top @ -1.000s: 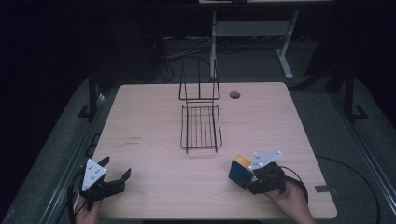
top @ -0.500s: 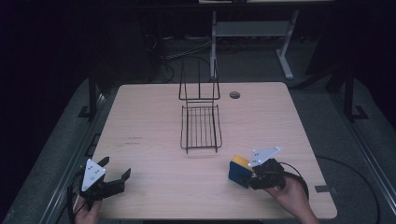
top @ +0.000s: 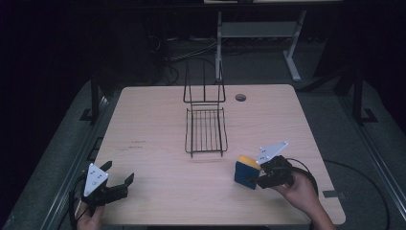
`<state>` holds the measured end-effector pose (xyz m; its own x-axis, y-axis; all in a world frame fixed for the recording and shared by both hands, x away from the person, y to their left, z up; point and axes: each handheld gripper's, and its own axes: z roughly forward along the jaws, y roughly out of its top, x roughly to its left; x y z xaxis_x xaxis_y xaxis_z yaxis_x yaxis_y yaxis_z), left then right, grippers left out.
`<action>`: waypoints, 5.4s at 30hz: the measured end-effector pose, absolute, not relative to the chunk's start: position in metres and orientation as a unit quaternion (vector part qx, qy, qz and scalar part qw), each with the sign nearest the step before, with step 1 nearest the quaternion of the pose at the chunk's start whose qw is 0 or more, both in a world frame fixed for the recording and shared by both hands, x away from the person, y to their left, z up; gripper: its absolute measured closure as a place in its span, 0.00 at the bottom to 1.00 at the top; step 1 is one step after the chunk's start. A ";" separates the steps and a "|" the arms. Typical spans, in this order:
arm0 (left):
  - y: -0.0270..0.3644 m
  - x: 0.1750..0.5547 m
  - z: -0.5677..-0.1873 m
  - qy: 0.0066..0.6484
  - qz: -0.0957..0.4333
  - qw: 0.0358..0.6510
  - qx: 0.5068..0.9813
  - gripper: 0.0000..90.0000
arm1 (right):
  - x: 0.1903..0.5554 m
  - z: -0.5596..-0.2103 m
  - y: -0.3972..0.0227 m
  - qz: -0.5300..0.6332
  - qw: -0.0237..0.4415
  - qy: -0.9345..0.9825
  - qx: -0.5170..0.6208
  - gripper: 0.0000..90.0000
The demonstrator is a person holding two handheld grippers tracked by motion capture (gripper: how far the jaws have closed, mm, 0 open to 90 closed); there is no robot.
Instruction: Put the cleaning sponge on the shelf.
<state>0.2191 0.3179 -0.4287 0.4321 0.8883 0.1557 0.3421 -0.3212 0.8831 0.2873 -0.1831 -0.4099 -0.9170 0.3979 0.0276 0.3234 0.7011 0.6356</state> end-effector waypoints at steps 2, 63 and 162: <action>0.318 0.219 -0.429 0.415 0.334 0.409 0.741 0.15 | 0.289 -0.407 -0.184 0.337 0.053 0.920 0.193 0.63; 0.318 0.220 -0.429 0.414 0.333 0.410 0.741 0.15 | 0.347 -0.369 -0.146 0.350 0.051 0.928 0.115 0.63; 0.317 0.225 -0.430 0.415 0.328 0.411 0.742 0.15 | 0.475 -0.389 -0.094 0.377 0.013 0.919 0.114 0.63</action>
